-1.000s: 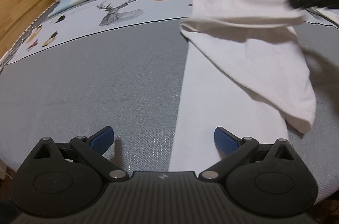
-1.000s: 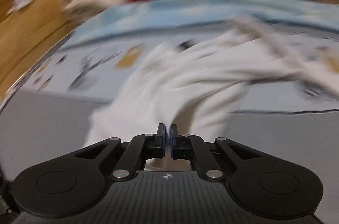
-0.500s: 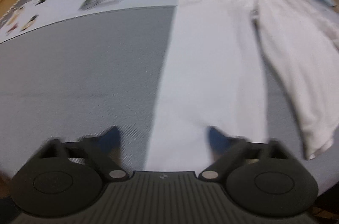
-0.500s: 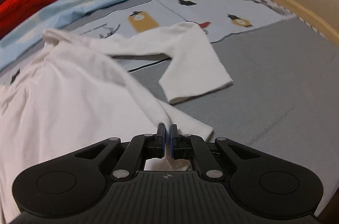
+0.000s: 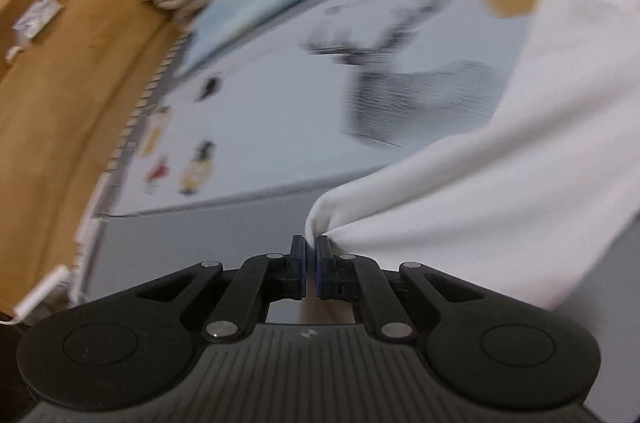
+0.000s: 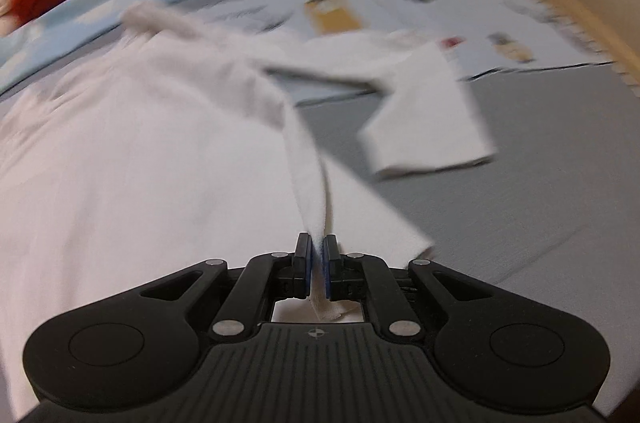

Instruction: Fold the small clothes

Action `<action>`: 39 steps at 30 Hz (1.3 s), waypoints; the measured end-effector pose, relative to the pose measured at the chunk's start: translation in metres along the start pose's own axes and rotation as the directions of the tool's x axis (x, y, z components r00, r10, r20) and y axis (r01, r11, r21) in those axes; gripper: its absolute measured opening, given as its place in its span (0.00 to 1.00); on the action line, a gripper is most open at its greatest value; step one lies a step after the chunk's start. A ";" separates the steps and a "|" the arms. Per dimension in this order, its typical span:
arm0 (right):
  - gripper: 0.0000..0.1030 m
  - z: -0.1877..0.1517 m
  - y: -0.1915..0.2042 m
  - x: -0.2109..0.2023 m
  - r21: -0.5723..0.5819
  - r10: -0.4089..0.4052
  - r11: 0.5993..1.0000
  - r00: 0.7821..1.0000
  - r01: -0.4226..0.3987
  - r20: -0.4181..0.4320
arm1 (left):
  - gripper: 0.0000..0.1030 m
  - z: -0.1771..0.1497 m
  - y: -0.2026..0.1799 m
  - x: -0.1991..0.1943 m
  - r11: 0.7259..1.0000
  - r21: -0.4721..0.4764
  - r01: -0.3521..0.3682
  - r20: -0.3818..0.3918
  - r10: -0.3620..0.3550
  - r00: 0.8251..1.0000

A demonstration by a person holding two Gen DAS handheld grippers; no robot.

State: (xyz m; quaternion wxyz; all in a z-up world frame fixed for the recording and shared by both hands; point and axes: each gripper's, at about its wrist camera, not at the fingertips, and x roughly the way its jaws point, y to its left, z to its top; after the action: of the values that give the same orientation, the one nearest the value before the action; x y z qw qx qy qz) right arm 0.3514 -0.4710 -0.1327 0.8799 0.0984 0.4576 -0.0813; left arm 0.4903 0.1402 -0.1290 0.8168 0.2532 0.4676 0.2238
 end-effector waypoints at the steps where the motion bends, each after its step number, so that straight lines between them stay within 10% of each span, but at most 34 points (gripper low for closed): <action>1: 0.06 -0.002 0.006 0.000 -0.020 0.043 0.999 0.999 -0.043 -0.032 | 0.05 0.010 0.007 0.013 1.000 -0.004 -0.029 -0.012 0.029 0.999; 7: 0.06 -0.021 0.055 -0.011 -0.163 0.209 0.959 0.966 -0.233 -0.154 | 0.00 0.068 0.047 0.073 0.960 -0.031 -0.278 -0.036 0.277 0.960; 11: 0.06 -0.029 0.072 -0.021 -0.140 0.363 0.903 0.895 -0.407 -0.261 | 0.11 0.095 0.070 0.073 0.971 -0.178 -0.159 0.003 0.162 0.987; 14: 0.40 -0.005 0.071 -0.040 -0.224 0.290 0.929 0.956 -0.294 -0.054 | 0.79 0.106 0.056 0.045 0.989 -0.146 0.009 0.118 0.008 0.993; 15: 0.69 0.010 0.069 -0.045 -0.226 0.255 0.945 0.965 -0.237 0.053 | 0.91 0.108 0.046 0.035 0.991 -0.124 0.046 0.166 -0.025 0.986; 17: 0.86 0.049 0.071 -0.041 -0.213 0.203 0.964 0.957 -0.159 0.208 | 0.92 0.113 0.023 0.014 0.990 -0.054 0.128 0.258 -0.110 0.960; 20: 0.85 0.118 0.087 -0.004 -0.288 0.168 0.954 0.940 -0.079 0.298 | 0.97 0.120 -0.022 -0.004 0.976 0.061 0.208 0.287 -0.216 0.933; 26: 0.84 0.208 0.141 0.124 -0.331 0.027 0.940 0.947 0.086 0.321 | 0.98 0.093 -0.093 0.006 0.965 0.221 0.141 0.279 -0.202 0.939; 27: 0.80 0.213 0.150 0.145 -0.335 -0.004 0.936 0.953 0.111 0.304 | 0.97 0.090 -0.092 0.011 0.972 0.193 0.130 0.297 -0.184 0.937; 28: 0.41 0.215 0.152 0.161 -0.346 -0.023 0.930 0.958 0.125 0.285 | 0.93 0.091 -0.090 0.016 0.979 0.162 0.124 0.299 -0.169 0.939; 29: 0.04 0.216 0.154 0.177 -0.355 -0.061 0.921 0.961 0.158 0.269 | 0.55 0.093 -0.091 0.023 0.983 0.135 0.127 0.292 -0.162 0.943; 30: 0.00 0.218 0.155 0.192 -0.362 -0.116 0.911 0.965 0.198 0.235 | 0.12 0.094 -0.097 0.032 0.981 0.137 0.137 0.273 -0.170 0.947; 31: 0.01 0.218 0.153 0.208 -0.345 -0.190 0.903 0.959 0.254 0.208 | 0.04 0.095 -0.102 0.037 0.982 0.158 0.103 0.263 -0.143 0.954; 34: 0.01 0.225 0.143 0.220 -0.321 -0.192 0.911 0.954 0.260 0.229 | 0.00 0.099 -0.135 0.059 0.968 0.226 -0.107 0.356 0.020 0.934; 39: 0.01 0.221 0.133 0.224 -0.368 -0.211 0.880 0.941 0.301 0.265 | 0.00 0.159 -0.136 0.100 0.987 0.129 -0.094 0.333 0.047 0.942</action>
State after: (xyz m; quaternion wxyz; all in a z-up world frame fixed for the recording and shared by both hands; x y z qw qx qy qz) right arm 0.6839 -0.4093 -0.1799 0.9070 -0.1562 0.3748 -0.1116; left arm 0.6933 0.0632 -0.2092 0.8545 0.3614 0.3304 0.1735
